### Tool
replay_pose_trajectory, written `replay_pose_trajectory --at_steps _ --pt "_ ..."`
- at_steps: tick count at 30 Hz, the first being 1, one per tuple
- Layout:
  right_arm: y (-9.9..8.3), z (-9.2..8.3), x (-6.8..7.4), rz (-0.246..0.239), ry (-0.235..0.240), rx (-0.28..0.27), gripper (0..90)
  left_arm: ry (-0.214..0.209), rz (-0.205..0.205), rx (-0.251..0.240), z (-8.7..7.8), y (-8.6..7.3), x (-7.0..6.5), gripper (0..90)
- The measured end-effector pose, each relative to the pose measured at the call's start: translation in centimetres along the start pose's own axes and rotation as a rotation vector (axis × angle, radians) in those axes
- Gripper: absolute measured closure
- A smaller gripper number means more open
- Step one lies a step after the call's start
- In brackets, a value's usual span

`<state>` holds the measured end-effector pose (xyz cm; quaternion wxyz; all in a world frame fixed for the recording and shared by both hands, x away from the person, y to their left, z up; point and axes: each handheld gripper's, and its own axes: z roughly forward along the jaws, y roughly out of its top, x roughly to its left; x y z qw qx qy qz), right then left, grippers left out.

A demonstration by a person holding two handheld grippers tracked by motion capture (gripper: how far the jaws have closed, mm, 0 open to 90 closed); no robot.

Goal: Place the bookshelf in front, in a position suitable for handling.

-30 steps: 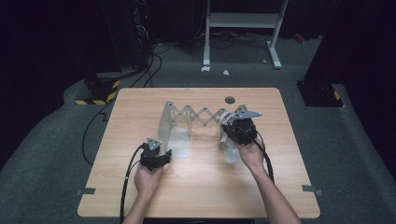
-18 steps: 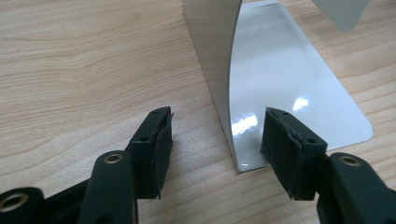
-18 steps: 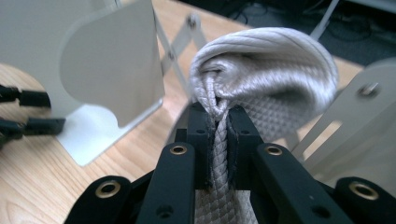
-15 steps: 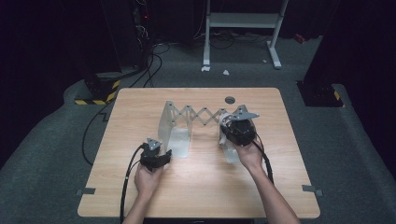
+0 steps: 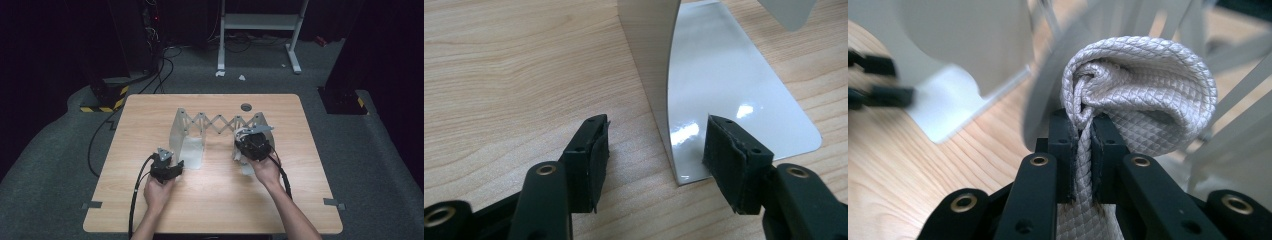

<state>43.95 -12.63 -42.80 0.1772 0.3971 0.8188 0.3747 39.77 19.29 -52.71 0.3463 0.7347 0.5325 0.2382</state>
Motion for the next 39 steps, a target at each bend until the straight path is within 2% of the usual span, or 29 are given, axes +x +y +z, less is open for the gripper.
replay_pose_trajectory --at_steps 4,6,8,12,15,17,20,25,28,32,39 --pt "1.2 -1.7 0.3 -0.021 0.006 -0.037 82.6 -0.001 0.0 0.0 0.0 0.0 0.0 43.5" --pt "1.2 -1.6 0.2 -0.022 0.009 -0.03 82.6 -0.001 0.0 0.0 0.0 0.0 0.0 43.5" --pt "0.8 -1.0 0.1 -0.011 0.018 -0.014 82.6 -0.002 0.0 0.001 0.0 0.0 0.0 43.4" --pt "-0.8 1.2 0.0 0.011 0.037 0.051 82.5 -0.002 0.001 0.001 0.0 0.0 0.0 43.3" --pt "-2.0 3.0 -0.3 0.038 0.055 0.12 82.5 -0.002 0.001 0.0 0.0 0.0 0.0 43.2" --pt "-2.3 3.4 -0.4 0.039 0.058 0.136 82.6 -0.002 0.001 0.001 0.0 0.0 0.0 43.2" --pt "-1.8 2.2 -0.2 0.025 0.061 0.097 82.6 -0.002 0.001 0.002 0.0 0.0 0.0 43.2" --pt "0.1 -1.5 0.2 -0.003 0.07 -0.027 82.6 -0.002 0.0 0.002 0.0 0.0 0.0 43.1" --pt "1.1 -2.8 0.4 -0.007 0.075 -0.061 82.6 -0.002 0.0 0.002 0.0 0.0 0.0 43.1" --pt "1.0 -2.2 0.4 -0.004 0.086 -0.043 82.6 -0.002 0.001 0.002 0.0 0.0 0.0 43.1" --pt "-0.5 0.1 0.3 0.006 0.078 0.026 82.6 -0.002 0.001 0.002 0.0 0.0 0.0 43.0"
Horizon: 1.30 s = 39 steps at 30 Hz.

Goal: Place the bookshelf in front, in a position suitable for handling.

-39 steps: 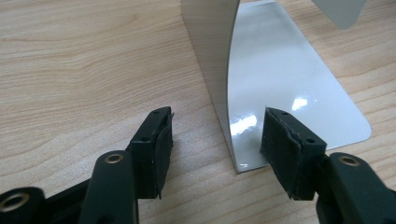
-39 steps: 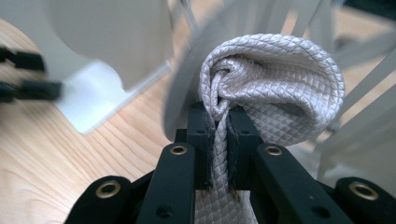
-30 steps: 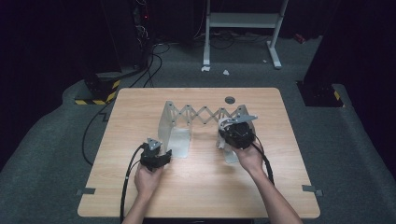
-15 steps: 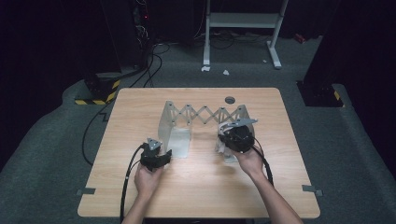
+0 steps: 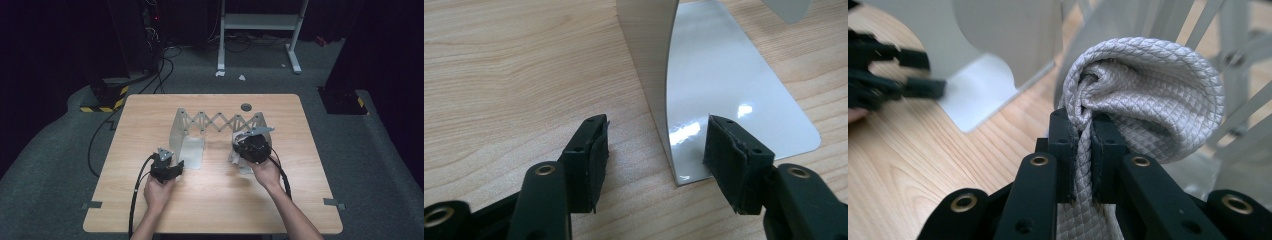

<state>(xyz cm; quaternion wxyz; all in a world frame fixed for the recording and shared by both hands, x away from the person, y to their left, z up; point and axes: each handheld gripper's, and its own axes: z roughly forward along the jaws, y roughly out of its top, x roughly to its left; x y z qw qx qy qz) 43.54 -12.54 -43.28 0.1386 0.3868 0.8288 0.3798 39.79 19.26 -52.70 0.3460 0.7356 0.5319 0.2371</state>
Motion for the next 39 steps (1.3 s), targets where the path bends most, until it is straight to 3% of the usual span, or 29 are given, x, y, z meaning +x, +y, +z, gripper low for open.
replay_pose_trajectory --at_steps 7,12,15,17,21,24,29,31,36,39 --pt "-1.4 3.3 -1.0 0.04 -0.009 0.117 82.6 -0.005 0.002 -0.001 0.0 0.0 0.0 43.3" --pt "-0.3 2.4 -0.6 0.031 -0.013 0.076 82.5 -0.007 0.004 0.0 0.0 0.0 0.0 43.5" --pt "1.4 0.6 -0.4 0.015 -0.03 0.006 82.4 -0.009 0.003 -0.001 0.0 0.0 0.0 43.5" --pt "2.8 -0.5 -0.4 0.003 -0.051 -0.031 82.2 -0.01 0.005 -0.001 0.0 0.0 0.0 43.7" --pt "4.4 -1.2 -0.5 -0.001 -0.096 -0.056 82.0 -0.013 0.008 -0.002 0.0 0.0 -0.1 44.5" --pt "4.6 -0.6 -0.8 0.002 -0.133 -0.045 82.0 -0.015 0.01 -0.001 0.0 0.0 -0.1 45.2" --pt "3.5 2.5 -1.1 0.035 -0.207 0.086 81.7 -0.016 0.014 -0.001 0.0 0.0 0.0 45.3" --pt "3.1 3.3 -1.1 0.053 -0.218 0.109 81.8 -0.017 0.014 -0.001 0.0 0.0 0.0 45.2" --pt "3.0 3.8 -1.4 0.094 -0.207 0.095 81.7 -0.017 0.014 -0.001 0.0 0.0 -0.1 45.2" --pt "3.6 3.1 -1.3 0.108 -0.22 0.035 81.3 -0.017 0.015 -0.001 0.0 0.0 -0.1 45.2"
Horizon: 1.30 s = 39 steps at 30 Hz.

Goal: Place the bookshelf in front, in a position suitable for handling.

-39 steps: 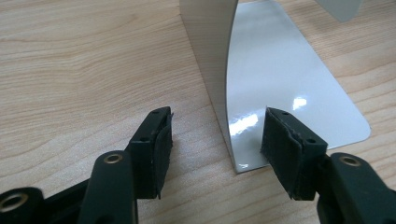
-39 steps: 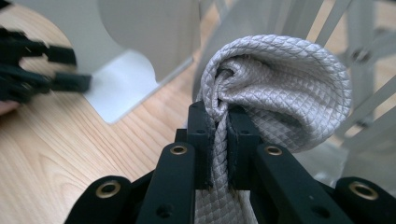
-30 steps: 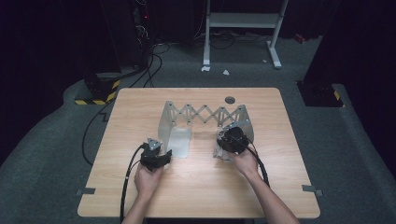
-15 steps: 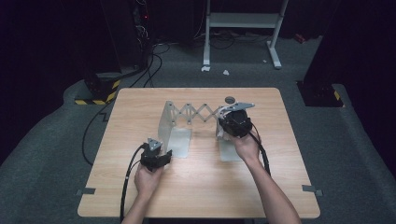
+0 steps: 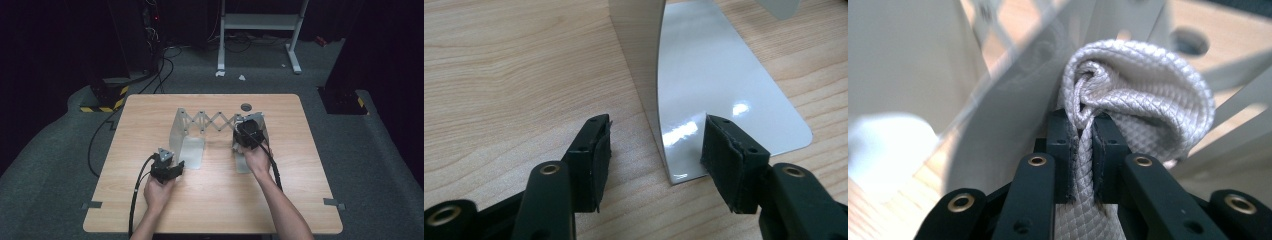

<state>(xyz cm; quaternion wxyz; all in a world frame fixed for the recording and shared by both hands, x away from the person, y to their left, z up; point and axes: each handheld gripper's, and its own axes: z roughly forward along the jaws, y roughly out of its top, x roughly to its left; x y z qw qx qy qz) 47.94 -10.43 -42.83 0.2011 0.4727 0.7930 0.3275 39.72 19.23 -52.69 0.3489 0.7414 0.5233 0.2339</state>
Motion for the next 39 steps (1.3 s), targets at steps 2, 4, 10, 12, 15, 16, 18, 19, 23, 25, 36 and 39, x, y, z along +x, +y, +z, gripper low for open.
replay_pose_trajectory --at_steps 2,4,10,12,15,16,18,19,23,25,36,39 --pt "0.6 -0.7 -0.1 0.015 -0.007 -0.057 81.4 0.001 0.001 0.0 0.0 0.0 0.0 45.2" --pt "1.2 -1.4 -0.2 0.025 -0.019 -0.116 81.4 0.001 0.001 0.0 0.0 0.0 0.0 45.2" --pt "1.6 -0.8 0.0 0.021 -0.051 -0.129 81.5 0.001 0.0 0.0 0.0 0.0 0.0 45.2" --pt "1.3 0.0 0.1 0.016 -0.06 -0.115 81.6 0.001 0.0 0.0 0.0 0.0 0.0 45.2" --pt "0.7 1.0 0.3 0.019 -0.068 -0.079 81.6 0.001 0.0 0.0 0.0 0.0 0.0 45.2" --pt "0.5 1.3 0.3 0.021 -0.068 -0.067 81.6 0.0 0.0 0.0 0.0 0.0 0.0 45.2" --pt "0.0 2.1 0.2 0.026 -0.07 -0.041 81.5 0.0 -0.001 0.0 0.0 0.0 0.0 45.2" --pt "-0.2 2.5 0.1 0.026 -0.074 -0.03 81.4 0.0 0.0 0.0 0.0 0.0 0.0 45.2" --pt "-0.9 4.1 -0.2 0.043 -0.082 0.013 81.3 -0.002 -0.003 0.0 0.0 0.0 0.0 44.9" --pt "-1.2 5.0 -0.4 0.056 -0.079 0.042 81.6 -0.001 -0.001 0.0 0.0 0.0 0.0 44.9" --pt "0.7 0.3 0.2 0.014 -0.071 -0.081 81.5 -0.004 0.003 0.0 0.0 0.0 0.0 44.5" --pt "2.1 -1.4 0.3 -0.005 -0.08 -0.116 81.5 -0.004 0.003 0.0 0.0 0.0 0.0 44.4"
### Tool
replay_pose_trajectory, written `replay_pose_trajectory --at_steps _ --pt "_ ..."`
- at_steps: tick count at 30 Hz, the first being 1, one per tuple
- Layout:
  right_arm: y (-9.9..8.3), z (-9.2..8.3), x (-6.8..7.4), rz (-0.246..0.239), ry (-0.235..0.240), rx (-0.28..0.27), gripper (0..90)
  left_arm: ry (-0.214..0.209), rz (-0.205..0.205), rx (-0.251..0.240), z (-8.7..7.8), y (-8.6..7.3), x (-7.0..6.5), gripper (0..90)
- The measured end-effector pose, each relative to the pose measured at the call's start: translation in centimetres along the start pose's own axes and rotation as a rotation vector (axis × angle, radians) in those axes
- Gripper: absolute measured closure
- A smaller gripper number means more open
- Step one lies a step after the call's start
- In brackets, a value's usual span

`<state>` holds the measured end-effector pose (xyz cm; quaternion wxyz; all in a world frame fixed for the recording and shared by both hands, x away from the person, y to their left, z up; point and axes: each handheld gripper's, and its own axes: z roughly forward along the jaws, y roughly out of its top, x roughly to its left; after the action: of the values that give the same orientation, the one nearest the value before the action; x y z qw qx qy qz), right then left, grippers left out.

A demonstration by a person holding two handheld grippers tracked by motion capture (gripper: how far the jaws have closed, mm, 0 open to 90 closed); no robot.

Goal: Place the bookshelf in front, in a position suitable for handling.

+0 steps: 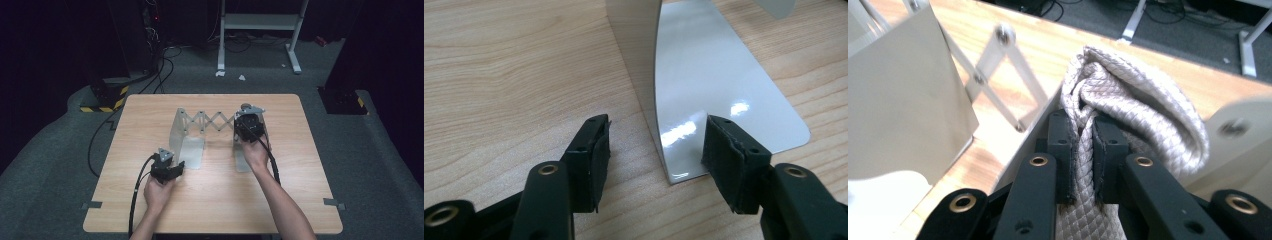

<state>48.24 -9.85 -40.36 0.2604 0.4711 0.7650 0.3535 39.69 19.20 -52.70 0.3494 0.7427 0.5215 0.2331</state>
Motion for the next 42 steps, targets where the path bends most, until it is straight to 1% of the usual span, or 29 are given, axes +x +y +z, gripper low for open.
replay_pose_trajectory --at_steps 2,4,7,9,11,13,16,17,18,20,22,25,28,29,31,32,33,35,37,40,42 --pt "0.3 0.2 -0.2 0.005 -0.003 0.007 81.7 0.0 0.0 0.0 0.0 0.0 0.0 44.4" --pt "-0.1 0.9 -0.1 0.011 -0.014 0.026 81.8 -0.001 -0.001 0.0 0.0 0.0 0.0 44.4" --pt "-1.4 2.7 0.2 0.018 -0.02 0.077 82.0 -0.001 -0.001 0.0 0.0 0.0 0.0 44.4" --pt "-2.5 3.8 0.3 0.031 -0.018 0.121 82.1 -0.001 -0.001 0.0 0.0 0.0 0.0 44.4" --pt "-3.7 5.0 0.3 0.033 -0.02 0.166 82.1 -0.001 -0.001 -0.001 0.0 0.0 0.0 44.3" --pt "-4.4 5.5 0.2 0.033 -0.028 0.181 82.1 -0.001 -0.001 -0.001 0.0 0.0 0.0 44.3" --pt "-4.9 5.4 0.1 0.033 -0.03 0.19 82.1 -0.001 -0.001 0.0 0.0 0.0 0.0 44.3" --pt "-4.9 5.2 0.1 0.019 -0.038 0.189 82.1 -0.001 -0.001 0.0 0.0 0.0 0.0 44.3" --pt "-4.9 5.0 0.2 0.004 -0.057 0.19 82.1 -0.001 -0.001 -0.001 0.0 0.0 0.0 44.3" --pt "-4.9 4.6 0.4 -0.031 -0.126 0.206 82.3 -0.001 -0.001 -0.001 0.0 0.0 0.0 44.2" --pt "-5.2 4.7 0.4 -0.045 -0.168 0.234 82.3 -0.001 -0.001 -0.001 0.0 0.0 0.0 44.2" --pt "-5.6 4.7 0.3 -0.035 -0.189 0.226 82.3 -0.002 -0.001 0.0 0.0 0.0 0.0 44.2" --pt "-5.7 4.7 0.3 -0.032 -0.193 0.211 82.2 -0.003 -0.001 0.0 0.0 0.0 0.0 44.1" --pt "-5.8 4.6 0.2 -0.013 -0.18 0.199 82.1 -0.003 -0.001 -0.001 0.0 0.0 0.0 44.1" --pt "-6.1 4.4 -0.3 0.051 -0.145 0.167 82.1 -0.003 -0.001 0.0 0.0 0.0 0.0 44.0" --pt "-6.1 4.0 -0.5 0.066 -0.134 0.149 82.1 -0.003 -0.001 0.0 0.0 0.0 0.0 44.0" --pt "-6.2 3.8 -0.7 0.066 -0.134 0.146 82.1 -0.003 -0.001 0.0 0.0 0.0 0.0 44.0" --pt "-6.2 3.7 -0.8 0.063 -0.132 0.158 82.1 -0.004 -0.001 0.0 0.0 0.0 0.0 43.9" --pt "-6.4 3.9 -1.0 0.053 -0.142 0.182 82.1 -0.004 -0.001 0.0 0.0 0.0 0.0 43.9" --pt "-6.9 4.6 -1.2 0.042 -0.163 0.214 82.2 -0.004 0.0 0.0 0.0 0.0 0.0 43.9" --pt "-7.5 5.3 -1.4 0.036 -0.179 0.252 82.2 -0.004 0.0 0.0 0.0 0.0 0.0 43.9"
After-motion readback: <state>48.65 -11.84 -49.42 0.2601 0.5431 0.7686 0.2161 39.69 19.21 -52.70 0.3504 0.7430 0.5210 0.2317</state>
